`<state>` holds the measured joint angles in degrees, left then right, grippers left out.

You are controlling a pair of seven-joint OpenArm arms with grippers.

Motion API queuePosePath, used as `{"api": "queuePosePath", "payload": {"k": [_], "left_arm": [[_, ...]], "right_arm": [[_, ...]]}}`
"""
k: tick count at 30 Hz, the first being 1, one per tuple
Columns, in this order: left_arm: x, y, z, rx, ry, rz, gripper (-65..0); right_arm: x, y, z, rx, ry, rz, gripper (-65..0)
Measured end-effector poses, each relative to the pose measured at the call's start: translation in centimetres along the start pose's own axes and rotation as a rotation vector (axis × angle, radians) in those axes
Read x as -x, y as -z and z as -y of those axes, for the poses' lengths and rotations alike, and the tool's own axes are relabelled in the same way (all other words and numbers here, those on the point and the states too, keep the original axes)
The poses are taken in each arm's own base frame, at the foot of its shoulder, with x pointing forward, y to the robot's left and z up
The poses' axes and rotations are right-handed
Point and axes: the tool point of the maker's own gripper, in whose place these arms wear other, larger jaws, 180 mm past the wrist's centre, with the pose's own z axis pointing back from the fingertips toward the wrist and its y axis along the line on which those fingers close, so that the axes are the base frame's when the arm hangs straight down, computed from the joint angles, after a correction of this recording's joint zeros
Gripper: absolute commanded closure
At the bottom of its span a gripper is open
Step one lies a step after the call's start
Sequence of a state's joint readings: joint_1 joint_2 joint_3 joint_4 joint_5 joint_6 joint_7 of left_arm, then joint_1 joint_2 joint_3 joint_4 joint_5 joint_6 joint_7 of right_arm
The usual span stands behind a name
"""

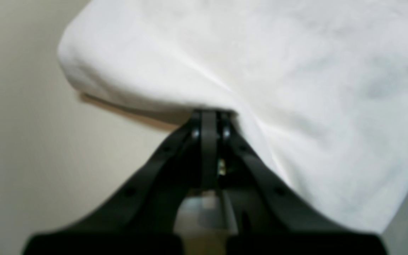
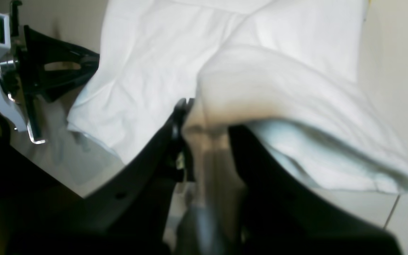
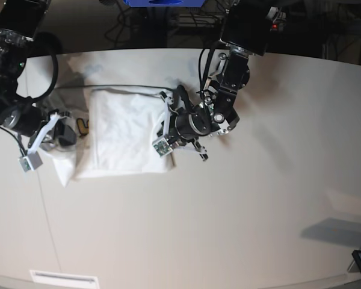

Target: Fold the T-shirt properly

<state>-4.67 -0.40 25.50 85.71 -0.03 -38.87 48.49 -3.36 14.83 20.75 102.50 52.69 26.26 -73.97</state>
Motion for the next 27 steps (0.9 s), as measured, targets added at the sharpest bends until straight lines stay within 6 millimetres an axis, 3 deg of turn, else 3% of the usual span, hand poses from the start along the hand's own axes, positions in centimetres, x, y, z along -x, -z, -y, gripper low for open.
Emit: {"api": "queuePosePath", "payload": {"k": [13,20,27], "left_arm": [[-0.6,0.3,0.3,0.007,-0.004,0.007,0.0],[-1.6,0.9,2.2,0.040,0.061,0.004,0.0],[-1.5,0.7,2.0,0.040,0.053,0.009,0.0]], "right_arm": [[-0.1,1.9,-3.0,-0.085,-0.009,-0.002,-0.9],[0.1,2.3,-3.6,-0.099,-0.012,-0.009,-0.9],[0.1,3.8,-5.6,-0.127,0.074,-0.017,-0.9]]}}
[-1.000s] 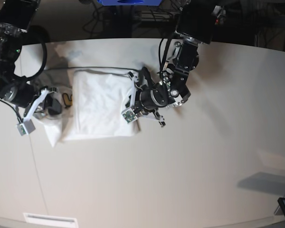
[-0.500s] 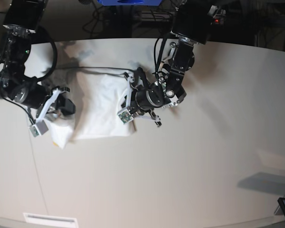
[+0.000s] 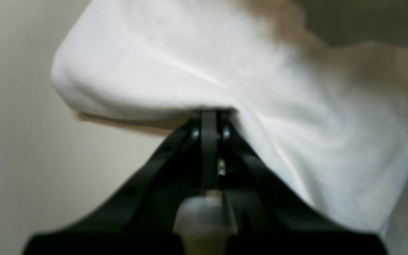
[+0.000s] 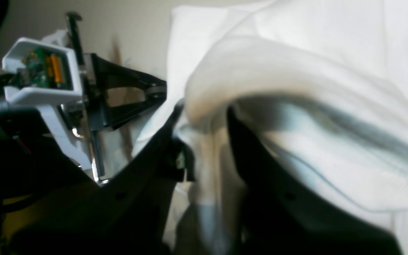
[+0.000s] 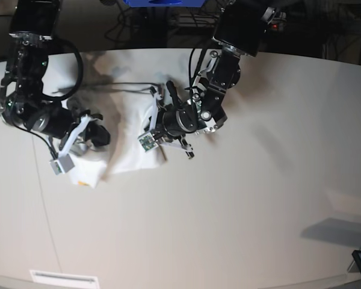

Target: Fold the T-shirt properly

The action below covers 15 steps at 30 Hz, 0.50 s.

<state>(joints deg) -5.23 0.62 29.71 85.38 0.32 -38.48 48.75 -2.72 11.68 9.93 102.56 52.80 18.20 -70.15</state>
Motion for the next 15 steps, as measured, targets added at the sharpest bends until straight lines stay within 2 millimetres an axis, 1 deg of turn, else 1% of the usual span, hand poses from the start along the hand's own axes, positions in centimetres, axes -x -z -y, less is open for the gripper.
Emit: {"api": "queuePosePath", "payload": {"k": [3,5,6,7,9,11,12,13,15], "left_arm": [[0.9,-0.9,-0.3,-0.001,0.030,-0.006,0.0],[1.7,-2.0,-1.3,-0.033,0.029,-0.012,0.0],[2.4,-2.7,-2.1,-0.051,0.028,-0.031,0.0],[3.2,-3.4,-3.4,-0.087,0.009,-0.056,0.0],[5.9,-5.3,-6.4,-0.173,-0.028,-0.146,0.0],[8.9,-7.6,-9.2,-0.258,-0.023,-0.261,0.0],[10.1,-8.6,-10.2,-0.292,-0.016,-0.304,0.0],[10.8,-9.3,-10.5,-0.301,-0.001,-0.323,0.0],[11.6,-10.2,-10.9,-0.314,0.018,-0.343,0.0]], "right_arm": [[0.1,0.2,-0.2,0.000,0.011,-0.004,-0.9],[0.1,0.2,-0.2,0.000,0.014,-0.004,-0.9],[0.0,0.2,-0.2,0.001,0.013,-0.004,-0.9],[0.0,0.3,-0.1,0.006,0.010,-0.005,-0.9],[0.2,0.3,0.6,0.047,-0.009,-0.018,-0.9],[0.9,0.6,1.1,0.101,-0.050,-0.059,-0.9],[1.0,0.8,1.1,0.127,-0.079,-0.070,-0.9],[0.9,0.8,0.8,0.146,-0.111,-0.069,-0.9],[0.4,1.2,0.1,0.159,-0.171,-0.053,-0.9]]}}
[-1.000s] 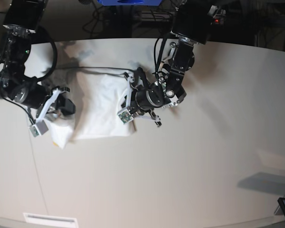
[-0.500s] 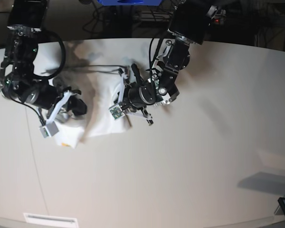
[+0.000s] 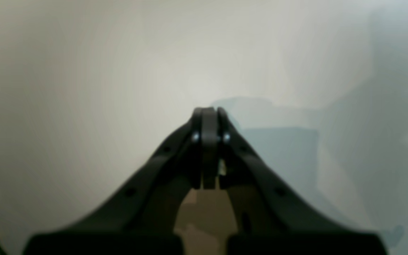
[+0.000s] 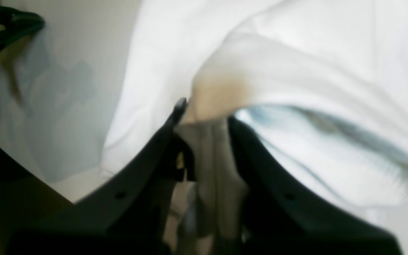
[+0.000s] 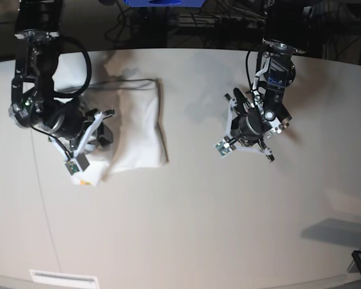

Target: Fold the T-shirt properly

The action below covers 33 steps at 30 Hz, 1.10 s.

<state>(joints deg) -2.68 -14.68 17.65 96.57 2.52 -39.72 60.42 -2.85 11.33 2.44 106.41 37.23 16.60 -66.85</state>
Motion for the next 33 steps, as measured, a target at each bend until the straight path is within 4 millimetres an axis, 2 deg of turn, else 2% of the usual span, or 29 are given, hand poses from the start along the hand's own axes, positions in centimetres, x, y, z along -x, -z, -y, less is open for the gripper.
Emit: {"api": "queuePosePath", "payload": {"k": [7,10,16,27,33], "left_arm": [[3.7,-0.9,-0.3,-0.010,0.041,-0.085,0.0],[4.0,-1.1,0.1,-0.006,0.045,-0.091,0.0],[5.8,-1.7,-0.8,-0.028,-0.020,-0.135,0.0],[6.0,-1.7,-0.8,-0.031,-0.018,-0.147,0.0],[6.1,-1.7,-0.9,-0.032,-0.016,-0.149,0.0]], "right_arm": [[0.9,1.3,0.1,0.122,-0.106,-0.060,-0.9],[0.7,1.7,-0.7,0.153,-0.186,-0.060,-0.9],[0.8,2.5,-1.0,0.276,-0.286,-0.099,-0.7],[-0.6,3.6,-4.0,0.446,-0.558,-0.093,-0.7],[-0.4,3.7,-5.4,0.471,-0.662,-0.105,-0.7]]}}
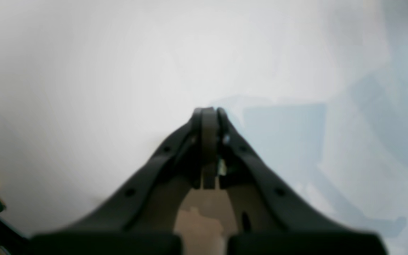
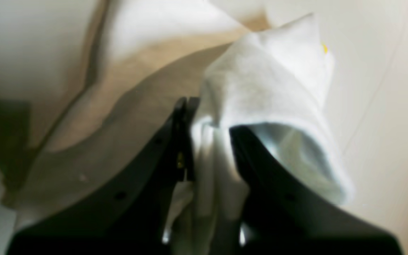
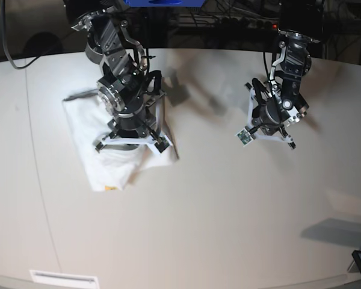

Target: Fold the T-shirt properly

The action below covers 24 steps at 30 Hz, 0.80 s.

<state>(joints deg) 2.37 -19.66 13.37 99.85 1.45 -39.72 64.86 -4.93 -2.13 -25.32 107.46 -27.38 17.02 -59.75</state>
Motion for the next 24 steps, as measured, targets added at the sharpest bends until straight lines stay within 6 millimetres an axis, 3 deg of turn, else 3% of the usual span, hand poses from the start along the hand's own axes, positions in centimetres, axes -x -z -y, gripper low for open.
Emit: {"api": "queuePosePath", "payload": {"k": [4,9,14,20,22,24], "left_arm": [[0.1,0.0,0.0,0.000,0.001,-0.002,0.0],[0.0,0.0,0.0,-0.001,0.001,-0.002,0.0],[0.1,0.0,0.0,0.000,0.000,-0.002,0.0],[0.0,0.0,-0.2,-0.003,0.000,-0.001,0.0],[0.0,0.0,-0.2,-0.003,0.000,-0.002,0.0],[0.0,0.0,-0.2,-0.003,0.000,-0.002,0.0]], "right_arm": [[0.2,0.2,0.4,0.067,-0.024,-0.024,-0.7],[-0.5,0.2,-1.0,0.066,-0.005,-0.002,-0.7],[-0.6,0.1,-0.2,0.124,0.075,0.002,-1.3],[-0.9,0.1,-1.9,0.115,0.108,0.011,-2.0],[-1.2,-0.1,-2.1,0.124,0.127,0.021,-7.0],[-1.3,-0.2,-2.2,0.127,0.139,0.027,-17.7]]}}
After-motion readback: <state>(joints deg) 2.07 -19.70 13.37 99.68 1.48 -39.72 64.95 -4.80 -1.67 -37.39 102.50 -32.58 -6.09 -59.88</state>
